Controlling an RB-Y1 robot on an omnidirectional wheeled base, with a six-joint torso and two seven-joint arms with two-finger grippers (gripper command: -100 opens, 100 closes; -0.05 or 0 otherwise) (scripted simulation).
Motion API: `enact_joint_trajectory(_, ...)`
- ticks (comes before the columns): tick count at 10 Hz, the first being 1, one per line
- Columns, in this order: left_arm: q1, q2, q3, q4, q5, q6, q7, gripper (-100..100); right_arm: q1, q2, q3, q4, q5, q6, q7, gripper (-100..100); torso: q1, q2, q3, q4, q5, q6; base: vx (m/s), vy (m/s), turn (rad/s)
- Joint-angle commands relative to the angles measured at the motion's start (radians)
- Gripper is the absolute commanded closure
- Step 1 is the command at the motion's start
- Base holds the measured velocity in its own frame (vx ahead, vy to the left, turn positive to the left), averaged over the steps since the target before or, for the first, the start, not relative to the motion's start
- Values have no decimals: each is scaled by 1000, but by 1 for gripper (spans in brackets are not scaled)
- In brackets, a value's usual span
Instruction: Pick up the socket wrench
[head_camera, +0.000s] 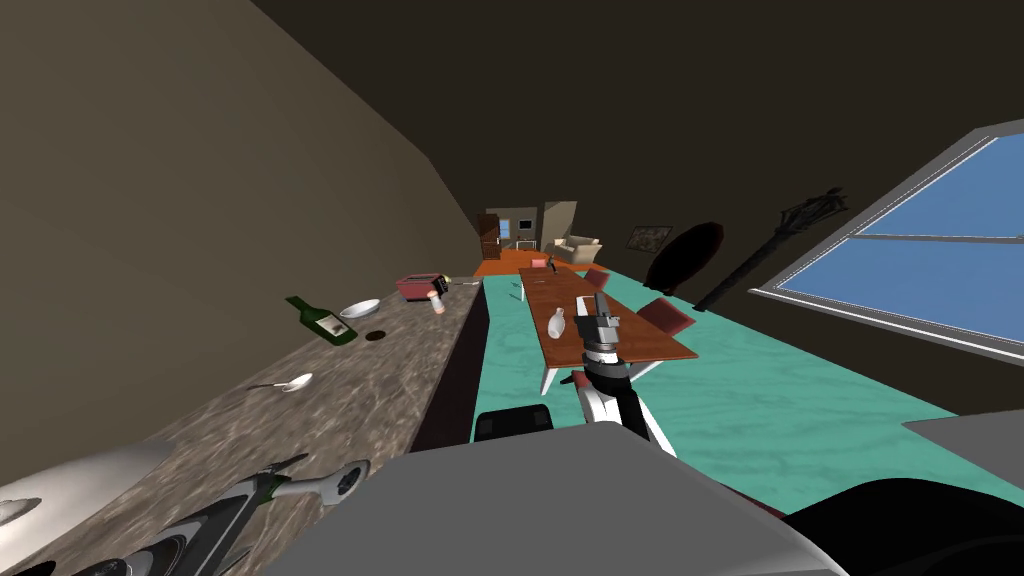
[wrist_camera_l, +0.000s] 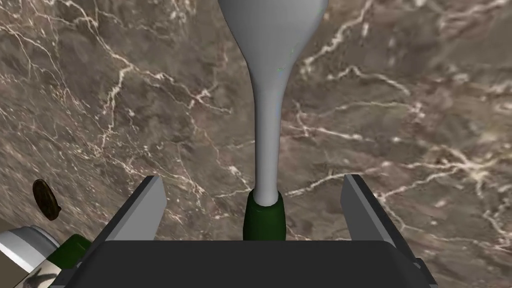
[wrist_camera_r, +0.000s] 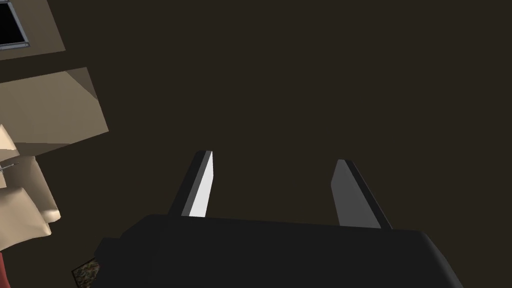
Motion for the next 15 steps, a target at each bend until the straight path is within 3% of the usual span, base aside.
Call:
enact_joint_trajectory(1,40,50,13,24,50,44,2,-100,0,0,0,0,0,0,0,0,0,0,0,0,0,0,57,33,-130)
enact_joint_trajectory(2,40,67,13,24,52,44,2,-100,0,0,0,0,0,0,0,0,0,0,0,0,0,0,44,29,-43)
enact_joint_trajectory(7,170,224,57,67,187,144,1,-100,0,0,0,0,0,0,0,0,-1,0,0,0,0,0,58,22,-86)
enact_joint_trajectory(10,221,286,66,78,237,181,0,-100,0,0,0,0,0,0,0,0,-1,1,1,0,0,-1,42,13,-53)
enact_joint_trajectory(11,212,268,71,76,232,177,-6,-100,0,0,0,0,0,0,0,0,-2,1,1,0,0,-1,16,7,-13)
enact_joint_trajectory(12,214,270,73,76,234,181,-8,0,0,0,0,0,0,0,0,0,-2,3,2,1,0,-1,0,0,0)
enact_joint_trajectory(13,213,285,60,72,213,170,43,-100,0,0,0,0,0,0,0,0,-2,4,2,1,0,-1,-81,55,-352)
enact_joint_trajectory(15,213,285,60,72,213,170,86,-100,0,0,0,0,0,0,0,0,1,11,7,3,0,-1,-93,29,-165)
